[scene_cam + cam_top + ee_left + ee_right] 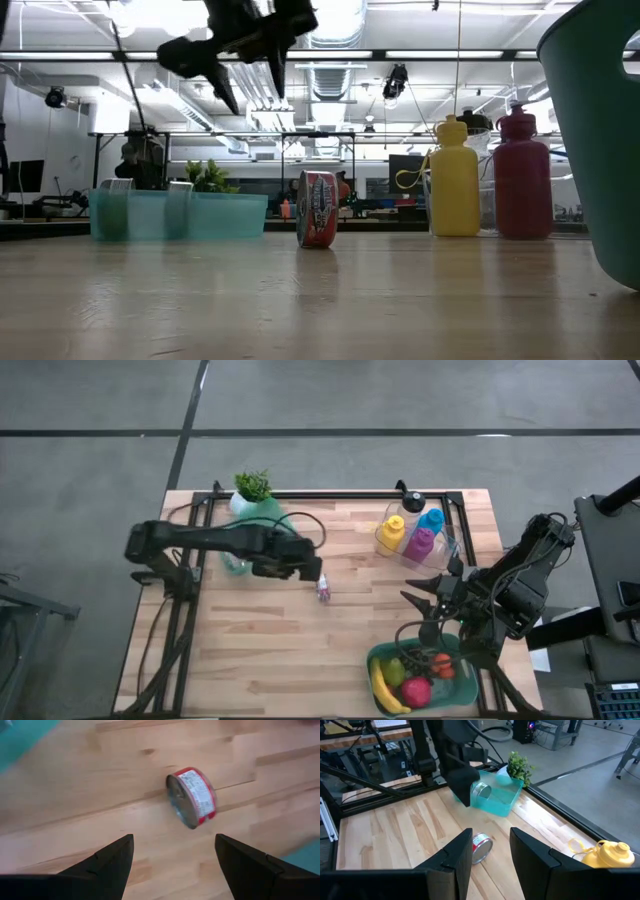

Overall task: Pick & Place Food Item
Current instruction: Put the red tuna can into the blue transparent bin

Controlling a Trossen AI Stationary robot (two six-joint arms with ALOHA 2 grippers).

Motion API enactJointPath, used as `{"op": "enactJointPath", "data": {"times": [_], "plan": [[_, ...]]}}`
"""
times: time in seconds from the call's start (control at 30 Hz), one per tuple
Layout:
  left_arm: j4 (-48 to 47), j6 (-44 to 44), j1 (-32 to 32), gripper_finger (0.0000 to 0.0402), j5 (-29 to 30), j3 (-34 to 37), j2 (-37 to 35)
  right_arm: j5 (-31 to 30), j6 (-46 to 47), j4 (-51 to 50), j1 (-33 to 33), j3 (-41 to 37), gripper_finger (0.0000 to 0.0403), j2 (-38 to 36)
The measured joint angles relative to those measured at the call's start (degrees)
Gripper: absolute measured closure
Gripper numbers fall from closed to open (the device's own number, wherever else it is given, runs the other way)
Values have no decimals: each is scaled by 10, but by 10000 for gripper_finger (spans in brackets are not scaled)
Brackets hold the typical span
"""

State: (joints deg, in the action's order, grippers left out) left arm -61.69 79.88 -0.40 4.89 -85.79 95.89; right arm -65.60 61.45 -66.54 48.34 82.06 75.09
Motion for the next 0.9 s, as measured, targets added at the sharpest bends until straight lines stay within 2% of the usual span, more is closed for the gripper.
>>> {"op": "enactJointPath", "data": {"times": [0.13, 0.27, 0.47, 0.63, 0.9], "plan": [[-77, -7, -1, 120, 0, -96, 70, 0, 0, 0, 0, 0, 278, 0], [-89, -24, -2, 120, 0, -147, 108, 0, 0, 0, 0, 0, 278, 0], [-87, -20, -2, 120, 0, -164, 145, 0, 0, 0, 0, 0, 278, 0], [-50, -6, -2, 120, -4, -159, 153, 0, 0, 0, 0, 0, 278, 0], [-34, 170, -8, 120, -15, -143, 155, 0, 0, 0, 0, 0, 278, 0]]}}
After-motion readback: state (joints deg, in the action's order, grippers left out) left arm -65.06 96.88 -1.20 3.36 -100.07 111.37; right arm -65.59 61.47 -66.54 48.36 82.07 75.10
